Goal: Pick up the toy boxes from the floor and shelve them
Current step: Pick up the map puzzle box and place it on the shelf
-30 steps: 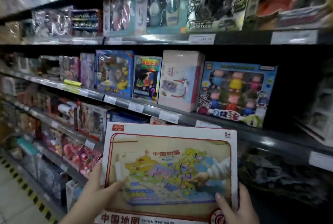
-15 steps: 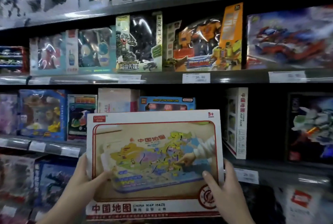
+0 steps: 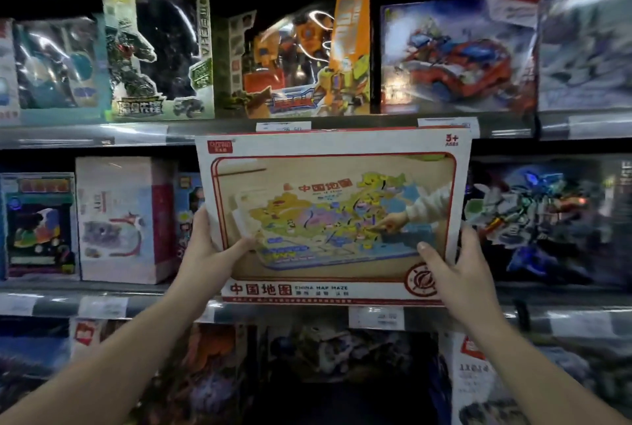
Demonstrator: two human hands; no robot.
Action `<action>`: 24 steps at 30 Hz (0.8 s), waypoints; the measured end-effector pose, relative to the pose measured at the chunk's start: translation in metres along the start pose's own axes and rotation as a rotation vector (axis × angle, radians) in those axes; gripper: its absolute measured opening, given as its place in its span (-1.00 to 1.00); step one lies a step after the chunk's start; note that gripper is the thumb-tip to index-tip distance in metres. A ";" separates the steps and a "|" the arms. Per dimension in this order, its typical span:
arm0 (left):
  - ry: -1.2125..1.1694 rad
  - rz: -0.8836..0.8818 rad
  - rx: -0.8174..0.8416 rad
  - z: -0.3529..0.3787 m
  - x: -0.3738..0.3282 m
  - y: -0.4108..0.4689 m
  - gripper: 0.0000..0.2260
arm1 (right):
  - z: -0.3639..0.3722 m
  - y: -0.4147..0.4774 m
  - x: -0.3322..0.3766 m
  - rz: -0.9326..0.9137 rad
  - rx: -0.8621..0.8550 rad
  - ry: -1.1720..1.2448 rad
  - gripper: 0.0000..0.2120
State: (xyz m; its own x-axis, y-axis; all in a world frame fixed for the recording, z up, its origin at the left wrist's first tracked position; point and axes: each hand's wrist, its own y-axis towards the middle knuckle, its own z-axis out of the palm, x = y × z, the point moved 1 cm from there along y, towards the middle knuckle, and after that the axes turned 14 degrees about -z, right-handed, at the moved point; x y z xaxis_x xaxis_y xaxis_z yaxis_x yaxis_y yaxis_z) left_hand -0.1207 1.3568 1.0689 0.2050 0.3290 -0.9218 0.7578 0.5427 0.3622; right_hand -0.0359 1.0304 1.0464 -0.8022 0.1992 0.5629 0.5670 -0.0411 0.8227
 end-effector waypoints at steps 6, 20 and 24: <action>0.025 0.047 0.020 0.045 -0.006 0.012 -0.39 | -0.024 0.018 -0.036 0.017 -0.026 -0.043 -0.65; 0.047 0.036 0.014 0.087 0.022 0.038 -0.44 | -0.027 0.030 -0.087 0.036 0.015 -0.092 -0.57; 0.094 0.044 -0.024 0.093 0.020 0.045 -0.45 | -0.026 0.039 -0.094 0.037 0.035 -0.130 -0.66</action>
State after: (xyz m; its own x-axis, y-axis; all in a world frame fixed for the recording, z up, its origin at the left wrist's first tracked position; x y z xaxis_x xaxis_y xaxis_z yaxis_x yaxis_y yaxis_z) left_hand -0.0249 1.3164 1.0539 0.1777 0.4236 -0.8883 0.7342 0.5440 0.4063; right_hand 0.0565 0.9842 1.0274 -0.7510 0.3238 0.5754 0.6034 -0.0172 0.7972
